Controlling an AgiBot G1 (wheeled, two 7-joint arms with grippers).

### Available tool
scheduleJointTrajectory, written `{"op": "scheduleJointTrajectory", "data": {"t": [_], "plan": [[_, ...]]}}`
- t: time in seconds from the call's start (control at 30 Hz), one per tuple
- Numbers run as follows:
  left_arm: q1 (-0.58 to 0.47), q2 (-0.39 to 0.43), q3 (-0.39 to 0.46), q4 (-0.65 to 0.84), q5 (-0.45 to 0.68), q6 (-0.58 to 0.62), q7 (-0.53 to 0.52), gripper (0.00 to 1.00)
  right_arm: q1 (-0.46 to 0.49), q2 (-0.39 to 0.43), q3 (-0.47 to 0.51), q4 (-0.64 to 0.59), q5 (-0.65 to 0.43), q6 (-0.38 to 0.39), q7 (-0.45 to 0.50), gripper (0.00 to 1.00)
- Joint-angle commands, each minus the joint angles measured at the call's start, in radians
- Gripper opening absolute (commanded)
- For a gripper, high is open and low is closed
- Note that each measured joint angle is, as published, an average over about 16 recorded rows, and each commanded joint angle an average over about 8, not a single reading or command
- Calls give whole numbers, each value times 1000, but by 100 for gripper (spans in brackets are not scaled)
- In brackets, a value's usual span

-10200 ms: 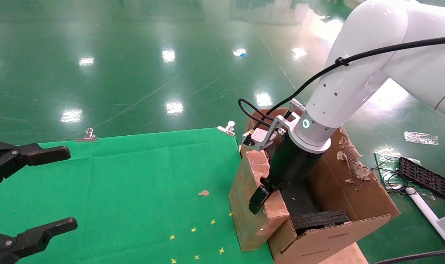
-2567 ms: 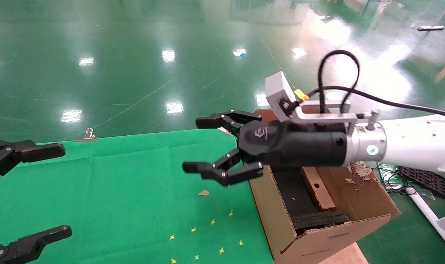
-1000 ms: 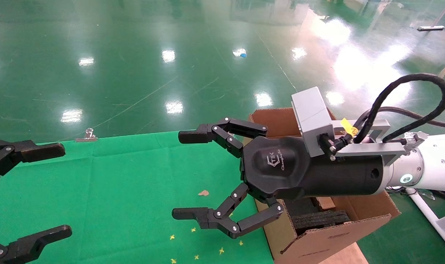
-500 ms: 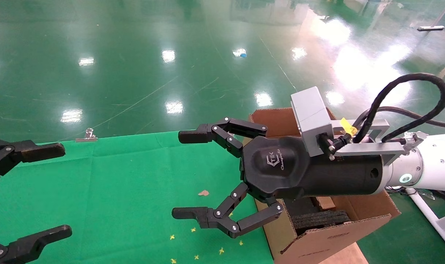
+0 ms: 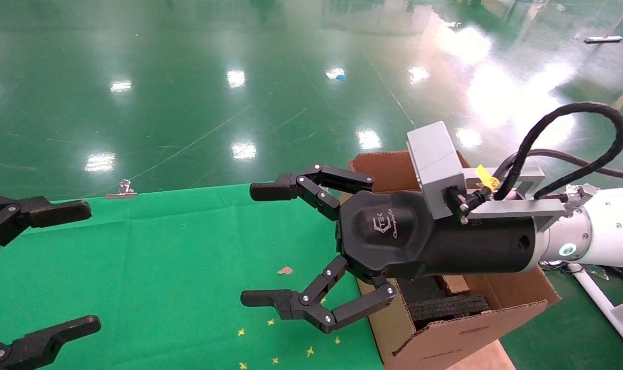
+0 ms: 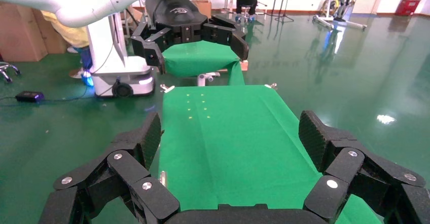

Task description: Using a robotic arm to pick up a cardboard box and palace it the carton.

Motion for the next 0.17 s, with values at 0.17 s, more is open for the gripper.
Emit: {"op": "scheduleJointTrajectory", "data": {"t": [0.17], "plan": [[0, 0, 0, 0, 0, 0, 0, 100, 0, 0, 0, 0, 0, 0, 0, 100]]}}
